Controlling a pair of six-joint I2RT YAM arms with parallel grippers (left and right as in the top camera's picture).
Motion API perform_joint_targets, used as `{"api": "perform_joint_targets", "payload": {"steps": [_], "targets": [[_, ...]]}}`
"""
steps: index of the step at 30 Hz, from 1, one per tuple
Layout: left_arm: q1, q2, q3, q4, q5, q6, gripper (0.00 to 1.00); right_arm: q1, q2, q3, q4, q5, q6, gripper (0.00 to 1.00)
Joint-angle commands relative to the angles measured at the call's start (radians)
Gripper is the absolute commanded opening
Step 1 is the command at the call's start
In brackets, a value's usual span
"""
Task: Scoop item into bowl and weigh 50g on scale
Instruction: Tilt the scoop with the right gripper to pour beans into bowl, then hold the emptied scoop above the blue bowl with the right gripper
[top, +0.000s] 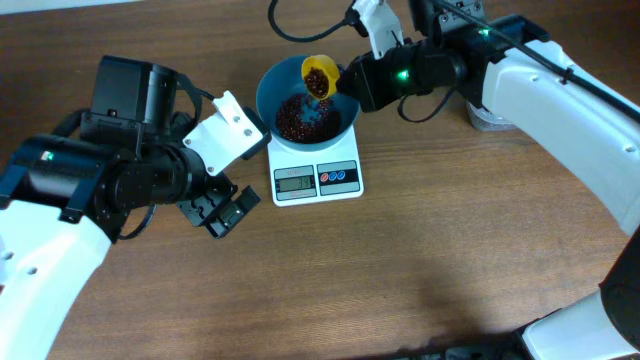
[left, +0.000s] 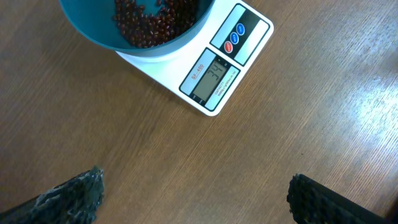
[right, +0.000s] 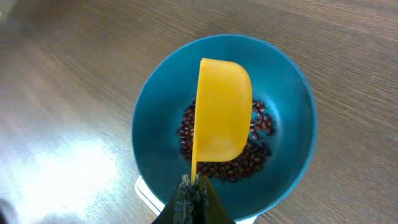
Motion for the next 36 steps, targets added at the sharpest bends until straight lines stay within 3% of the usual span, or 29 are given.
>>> {"api": "perform_joint_targets", "payload": {"steps": [1,5,9,16,24,36], "targets": [[-0.004,-0.004,0.016,0.001,-0.003,0.012,0.99,0.011,-0.035,0.017,0.002,-0.031,0.000,0.04],[-0.004,-0.004,0.016,0.001,-0.003,0.012,0.99,0.018,-0.039,0.030,0.045,-0.032,0.054,0.04],[-0.004,-0.004,0.016,0.001,-0.003,0.013,0.99,0.073,-0.037,0.031,0.135,0.127,0.053,0.04],[-0.004,-0.004,0.016,0.001,-0.003,0.012,0.99,0.094,-0.020,0.028,0.002,0.185,0.118,0.04],[-0.004,-0.004,0.016,0.001,-0.003,0.012,0.99,0.095,-0.032,0.031,-0.013,0.118,0.121,0.04],[-0.004,-0.004,0.016,0.001,-0.003,0.012,0.99,0.103,-0.042,0.049,-0.058,0.219,0.121,0.04]]}}
